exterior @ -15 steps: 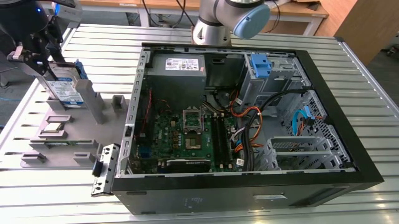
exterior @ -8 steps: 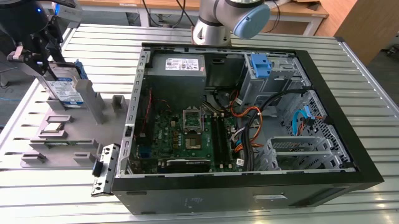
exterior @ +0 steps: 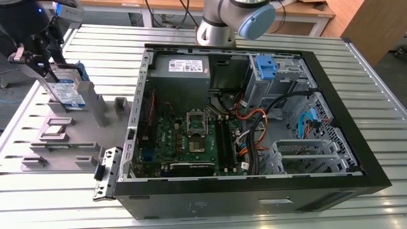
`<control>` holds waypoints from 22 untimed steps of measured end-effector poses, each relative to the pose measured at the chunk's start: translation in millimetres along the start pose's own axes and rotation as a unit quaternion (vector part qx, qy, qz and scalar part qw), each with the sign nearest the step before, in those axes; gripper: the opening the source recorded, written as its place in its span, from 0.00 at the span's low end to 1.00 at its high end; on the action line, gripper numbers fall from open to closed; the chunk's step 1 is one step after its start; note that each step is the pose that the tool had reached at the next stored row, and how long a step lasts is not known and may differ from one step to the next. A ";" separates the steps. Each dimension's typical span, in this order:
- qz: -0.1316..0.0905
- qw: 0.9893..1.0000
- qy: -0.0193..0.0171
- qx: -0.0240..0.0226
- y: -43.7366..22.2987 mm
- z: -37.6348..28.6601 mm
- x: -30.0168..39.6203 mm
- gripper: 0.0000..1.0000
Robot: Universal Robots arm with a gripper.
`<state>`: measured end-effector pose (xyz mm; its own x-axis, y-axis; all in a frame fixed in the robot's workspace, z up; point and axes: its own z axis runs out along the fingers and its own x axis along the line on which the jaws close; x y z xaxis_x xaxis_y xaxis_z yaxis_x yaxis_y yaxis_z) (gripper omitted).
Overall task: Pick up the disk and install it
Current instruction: 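Pick up the disk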
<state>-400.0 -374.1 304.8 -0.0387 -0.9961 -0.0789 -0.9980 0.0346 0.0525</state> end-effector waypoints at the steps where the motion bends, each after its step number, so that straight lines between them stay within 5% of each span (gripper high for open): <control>1: 0.000 1.000 0.000 0.000 0.0 0.0 0.0 0.59; 13: -0.008 1.000 -0.004 0.008 5.4 2.4 0.4 0.59; 22: -0.009 1.000 -0.004 0.008 5.8 3.3 -1.9 0.59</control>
<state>-405.8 -371.8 302.0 -0.0218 -0.9958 -0.0884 -0.9992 0.0188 0.0345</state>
